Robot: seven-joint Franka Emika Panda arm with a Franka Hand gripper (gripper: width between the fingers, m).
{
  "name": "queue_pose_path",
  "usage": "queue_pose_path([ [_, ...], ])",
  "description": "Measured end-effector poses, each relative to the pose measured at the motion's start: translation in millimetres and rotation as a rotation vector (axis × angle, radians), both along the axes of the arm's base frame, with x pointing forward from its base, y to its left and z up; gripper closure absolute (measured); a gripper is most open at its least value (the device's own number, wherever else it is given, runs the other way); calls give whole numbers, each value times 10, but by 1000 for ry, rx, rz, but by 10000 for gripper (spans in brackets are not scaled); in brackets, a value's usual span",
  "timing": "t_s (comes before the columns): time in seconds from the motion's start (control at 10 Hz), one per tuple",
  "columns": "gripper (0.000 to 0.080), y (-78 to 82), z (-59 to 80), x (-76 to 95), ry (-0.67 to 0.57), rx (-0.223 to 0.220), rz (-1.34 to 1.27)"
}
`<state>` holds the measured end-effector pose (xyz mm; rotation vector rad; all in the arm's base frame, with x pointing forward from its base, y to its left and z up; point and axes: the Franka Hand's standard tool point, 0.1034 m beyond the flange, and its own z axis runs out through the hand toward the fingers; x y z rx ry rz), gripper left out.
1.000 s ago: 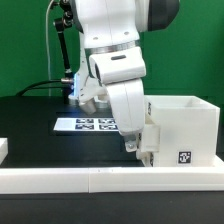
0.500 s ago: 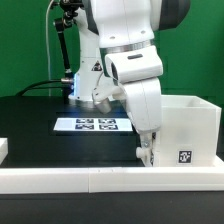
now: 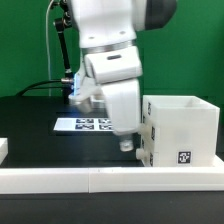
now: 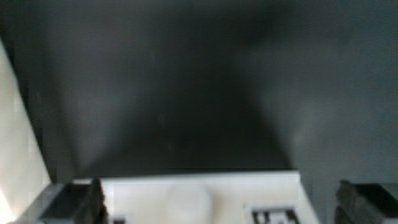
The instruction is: Assemble drawer
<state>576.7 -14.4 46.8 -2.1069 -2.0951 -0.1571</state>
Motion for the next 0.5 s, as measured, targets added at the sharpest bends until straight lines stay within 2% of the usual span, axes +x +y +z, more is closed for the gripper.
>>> queue_pose_path([
  [0.2,151,-196,72,39,-17,-12,-31],
  [0.5,151,-161,35,20,-10,-9,-28],
])
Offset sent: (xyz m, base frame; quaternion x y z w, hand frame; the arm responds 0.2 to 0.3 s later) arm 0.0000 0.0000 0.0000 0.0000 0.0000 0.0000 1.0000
